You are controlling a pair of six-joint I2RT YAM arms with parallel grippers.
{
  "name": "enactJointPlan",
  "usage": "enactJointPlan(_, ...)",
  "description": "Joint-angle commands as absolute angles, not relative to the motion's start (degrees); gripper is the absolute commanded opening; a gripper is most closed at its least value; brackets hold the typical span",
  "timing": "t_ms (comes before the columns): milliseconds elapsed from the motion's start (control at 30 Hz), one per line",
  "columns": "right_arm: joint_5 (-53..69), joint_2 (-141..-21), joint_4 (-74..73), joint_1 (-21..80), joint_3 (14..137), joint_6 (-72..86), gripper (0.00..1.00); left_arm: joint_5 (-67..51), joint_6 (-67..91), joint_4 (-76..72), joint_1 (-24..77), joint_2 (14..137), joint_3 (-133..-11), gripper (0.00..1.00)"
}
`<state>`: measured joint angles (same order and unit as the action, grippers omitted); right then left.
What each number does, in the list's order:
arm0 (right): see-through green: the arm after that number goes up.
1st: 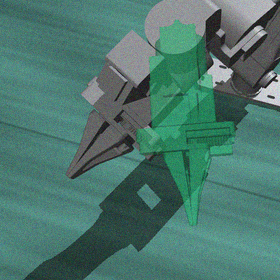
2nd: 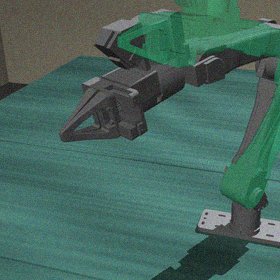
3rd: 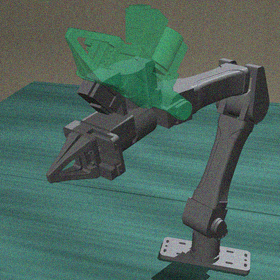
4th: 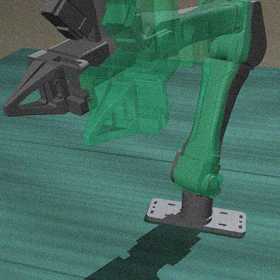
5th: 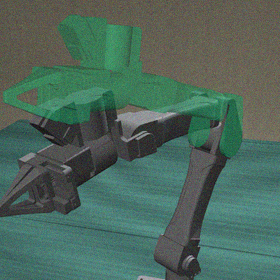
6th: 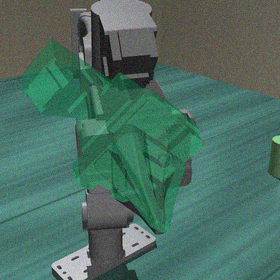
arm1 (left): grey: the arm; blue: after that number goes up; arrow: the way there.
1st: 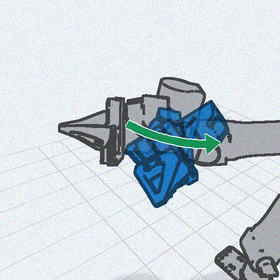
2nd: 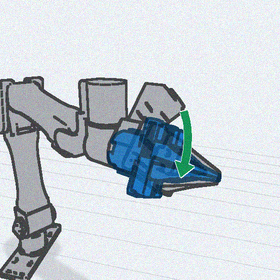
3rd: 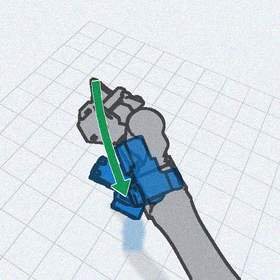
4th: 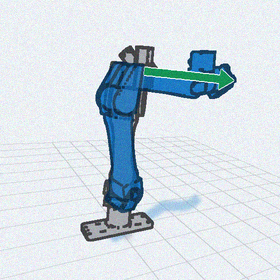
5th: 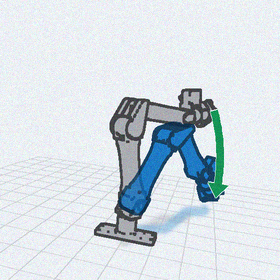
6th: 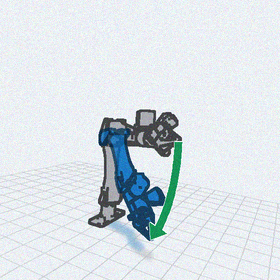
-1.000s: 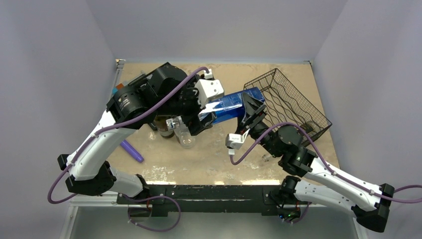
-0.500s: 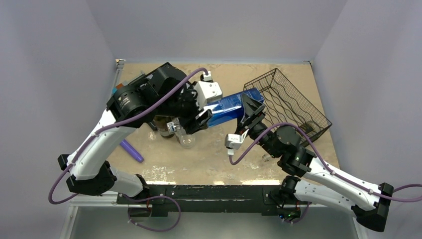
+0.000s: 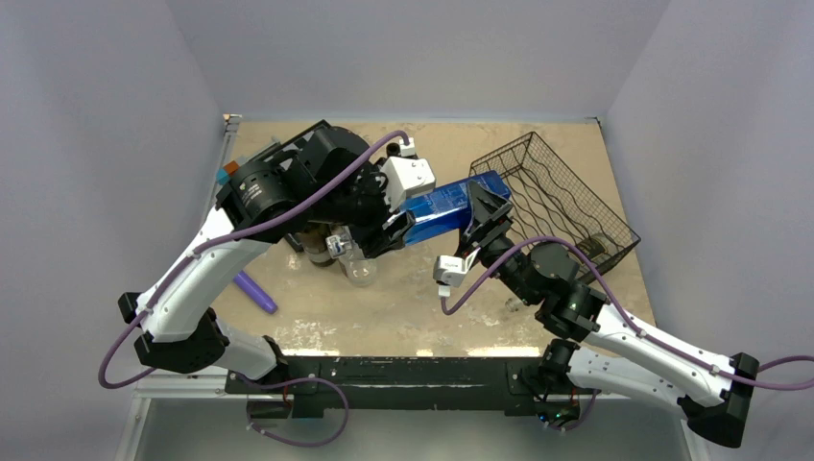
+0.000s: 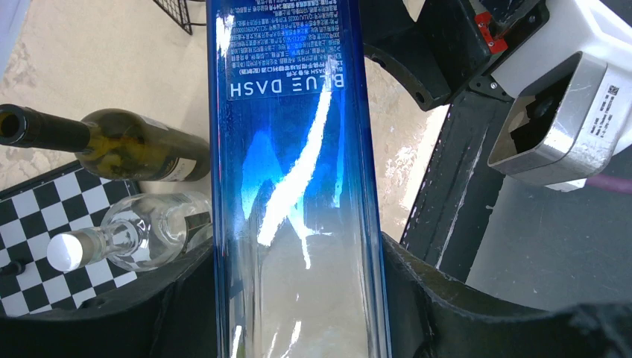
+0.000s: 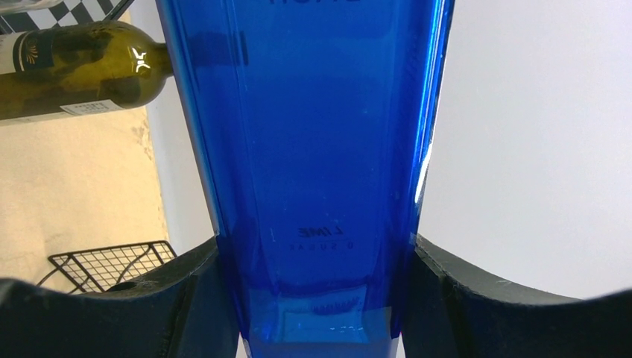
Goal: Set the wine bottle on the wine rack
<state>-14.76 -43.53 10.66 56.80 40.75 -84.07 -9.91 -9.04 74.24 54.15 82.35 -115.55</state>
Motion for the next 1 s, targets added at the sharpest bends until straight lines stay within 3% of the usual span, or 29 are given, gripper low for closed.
enactJointPlan(0,-15.3,-41.1,28.6,57.2,43.2,-80.9,0.00,-13.0,-9.3,74.7,57.1,84.0,-113.5,0.00)
enactJointPlan(167,-15.7,-40.9,28.2,57.2,42.9,-80.7,0.00,-11.1,-8.2,72.8,58.2,83.5,-112.0,0.00)
enactJointPlan(200,-15.9,-41.0,28.2,57.2,42.8,-80.7,0.05,-10.2,-7.7,72.1,58.2,83.2,-111.8,0.00)
enactJointPlan(233,-16.0,-41.0,28.0,57.2,42.7,-80.8,0.11,-9.3,-7.3,71.5,58.3,83.1,-111.7,0.00)
enactJointPlan(333,-15.1,-40.2,27.1,57.2,41.3,-82.7,0.46,-4.7,-5.1,69.6,58.2,83.1,-112.1,0.00)
enactJointPlan(533,-14.2,-38.9,24.6,57.2,38.9,-83.1,0.81,-0.3,-3.2,69.8,58.2,85.0,-115.8,0.00)
enactJointPlan(967,-17.6,-34.5,13.1,57.2,36.8,-79.1,0.90,-2.1,-2.2,63.7,58.2,83.3,-116.7,0.00)
